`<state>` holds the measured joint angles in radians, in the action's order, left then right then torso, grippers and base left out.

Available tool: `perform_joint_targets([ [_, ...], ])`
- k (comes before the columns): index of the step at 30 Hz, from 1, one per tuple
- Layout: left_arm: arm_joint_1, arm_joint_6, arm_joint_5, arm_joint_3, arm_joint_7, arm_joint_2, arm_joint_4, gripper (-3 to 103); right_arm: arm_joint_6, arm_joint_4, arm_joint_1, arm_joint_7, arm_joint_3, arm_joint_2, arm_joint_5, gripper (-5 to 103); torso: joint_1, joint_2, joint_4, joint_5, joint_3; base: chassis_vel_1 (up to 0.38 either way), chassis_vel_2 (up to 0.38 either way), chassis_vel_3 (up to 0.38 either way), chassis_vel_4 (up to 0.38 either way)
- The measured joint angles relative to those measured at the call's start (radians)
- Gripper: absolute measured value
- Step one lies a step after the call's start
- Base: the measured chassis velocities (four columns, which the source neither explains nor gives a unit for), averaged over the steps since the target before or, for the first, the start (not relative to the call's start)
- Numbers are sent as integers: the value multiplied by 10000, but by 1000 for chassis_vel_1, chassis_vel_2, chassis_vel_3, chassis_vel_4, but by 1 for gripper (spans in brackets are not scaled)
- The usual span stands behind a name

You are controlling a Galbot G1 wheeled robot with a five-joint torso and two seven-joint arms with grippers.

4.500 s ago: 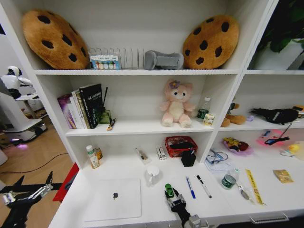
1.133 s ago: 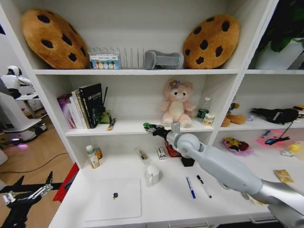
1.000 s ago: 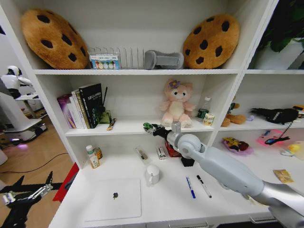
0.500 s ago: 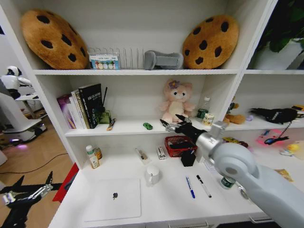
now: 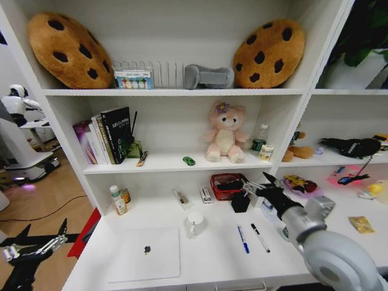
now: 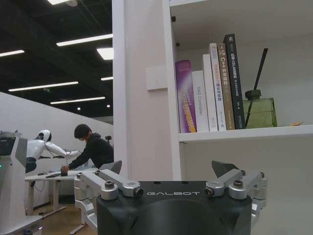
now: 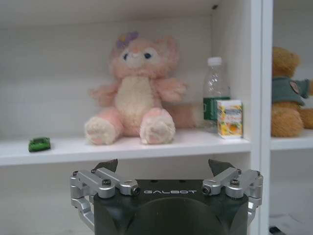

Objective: Organize the objects on the table.

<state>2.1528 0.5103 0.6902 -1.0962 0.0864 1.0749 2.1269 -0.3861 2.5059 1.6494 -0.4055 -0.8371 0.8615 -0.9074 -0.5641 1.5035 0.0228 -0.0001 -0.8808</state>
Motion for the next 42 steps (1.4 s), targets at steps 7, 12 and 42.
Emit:
perform_joint_targets([
  [7,0,0,0,0,1,0,0,100,-459,-268,913,29,188,652,-18,100,0,0,-2,0,-1,0,0,0,0],
  [12,0,0,0,0,1,0,0,100,-1704,-542,751,-681,406,766,-1137,100,-1,0,-3,0,-2,0,0,0,0],
  [42,0,1,0,0,2,0,1,100,-3541,-4101,-2246,-1943,2807,436,-3422,100,-3,-2,-3,1,-2,0,0,0,0],
])
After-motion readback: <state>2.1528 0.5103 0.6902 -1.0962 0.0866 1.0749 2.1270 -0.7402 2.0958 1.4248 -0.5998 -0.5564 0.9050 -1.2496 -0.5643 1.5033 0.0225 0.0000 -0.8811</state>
